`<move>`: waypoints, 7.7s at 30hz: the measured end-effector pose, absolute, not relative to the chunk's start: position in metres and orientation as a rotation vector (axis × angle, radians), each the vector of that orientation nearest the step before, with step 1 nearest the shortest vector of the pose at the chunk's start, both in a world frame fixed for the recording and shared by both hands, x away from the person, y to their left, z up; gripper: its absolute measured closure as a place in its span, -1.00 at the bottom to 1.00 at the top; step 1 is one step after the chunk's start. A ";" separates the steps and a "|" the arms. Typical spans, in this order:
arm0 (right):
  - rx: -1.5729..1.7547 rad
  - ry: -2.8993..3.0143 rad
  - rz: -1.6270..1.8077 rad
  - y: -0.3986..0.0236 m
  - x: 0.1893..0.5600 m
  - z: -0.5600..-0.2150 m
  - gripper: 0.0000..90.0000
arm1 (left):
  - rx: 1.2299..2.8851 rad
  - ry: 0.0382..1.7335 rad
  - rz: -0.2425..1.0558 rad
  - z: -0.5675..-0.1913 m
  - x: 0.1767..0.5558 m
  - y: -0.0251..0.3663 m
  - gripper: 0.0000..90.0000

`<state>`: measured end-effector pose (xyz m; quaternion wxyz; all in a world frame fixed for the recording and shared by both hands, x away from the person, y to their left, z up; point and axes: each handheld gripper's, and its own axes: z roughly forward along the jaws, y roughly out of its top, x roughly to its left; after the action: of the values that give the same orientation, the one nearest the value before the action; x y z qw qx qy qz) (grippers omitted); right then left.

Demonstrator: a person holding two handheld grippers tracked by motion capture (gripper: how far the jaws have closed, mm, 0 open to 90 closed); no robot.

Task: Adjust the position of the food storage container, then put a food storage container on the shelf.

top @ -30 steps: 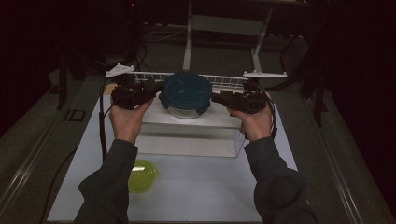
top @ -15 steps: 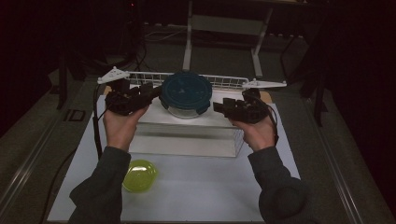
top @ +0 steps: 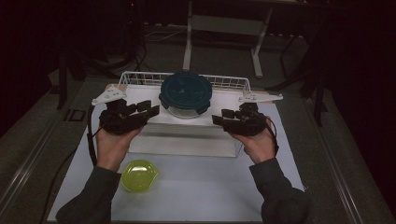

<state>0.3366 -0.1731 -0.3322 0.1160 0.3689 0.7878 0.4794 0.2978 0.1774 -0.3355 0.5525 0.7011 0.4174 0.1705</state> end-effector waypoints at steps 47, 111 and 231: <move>1.049 2.376 1.467 -0.177 0.311 -0.392 0.12 | 1.733 1.254 0.309 -0.469 0.235 0.250 1.00; 1.066 2.397 1.467 -0.181 0.310 -0.405 0.10 | 1.843 1.362 0.159 -0.535 0.217 0.234 1.00; 1.262 2.504 1.566 -0.195 0.279 -0.481 0.09 | 1.828 1.087 0.012 -0.506 0.232 0.165 0.13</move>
<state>0.2791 -0.1950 -0.4814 -0.0353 0.3926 0.7792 0.4874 0.2318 0.1646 -0.5057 0.4859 0.7512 0.4468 0.0048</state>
